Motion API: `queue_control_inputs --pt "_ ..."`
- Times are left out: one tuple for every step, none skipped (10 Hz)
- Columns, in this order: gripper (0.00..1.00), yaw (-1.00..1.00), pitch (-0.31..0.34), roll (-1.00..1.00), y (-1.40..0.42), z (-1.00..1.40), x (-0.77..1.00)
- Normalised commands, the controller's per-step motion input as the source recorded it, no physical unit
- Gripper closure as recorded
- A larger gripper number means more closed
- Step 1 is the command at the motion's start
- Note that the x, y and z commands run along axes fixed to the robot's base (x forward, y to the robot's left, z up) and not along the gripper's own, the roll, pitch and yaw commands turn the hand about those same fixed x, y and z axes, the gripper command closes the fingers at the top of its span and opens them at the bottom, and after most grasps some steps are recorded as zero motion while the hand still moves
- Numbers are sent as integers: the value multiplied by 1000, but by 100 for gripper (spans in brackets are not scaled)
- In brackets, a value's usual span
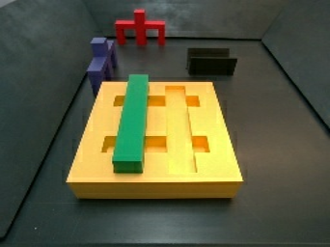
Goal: Pick up the blue object. Move up. Move to above the board. Insert the blue object.
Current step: Move to above the board, then insert the blue object.
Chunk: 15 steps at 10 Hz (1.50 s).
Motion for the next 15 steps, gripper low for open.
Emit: queue_control_inputs --pt "100 -72 135 13 -1400 223 -126" --pt "100 -27 116 9 -1400 238 -119" --pt "100 -7 97 0 -1400 250 -112" --pt "100 -4 93 -11 -1400 253 -95" --pt "100 3 102 6 -884 164 -28" --pt "100 3 121 -1 -514 102 22" --pt "100 2 133 1 -262 63 42" --pt "100 7 133 3 -199 57 42" --pt "100 17 -136 0 0 -783 140" --pt "100 83 -123 83 -37 -909 234" --pt "100 80 -101 109 -63 -911 260" --pt "100 91 -97 116 -74 -906 269" --pt "100 94 -100 146 -109 -874 226" --pt "100 94 -97 167 -151 -854 191" --pt "100 54 -101 159 -226 -877 154"
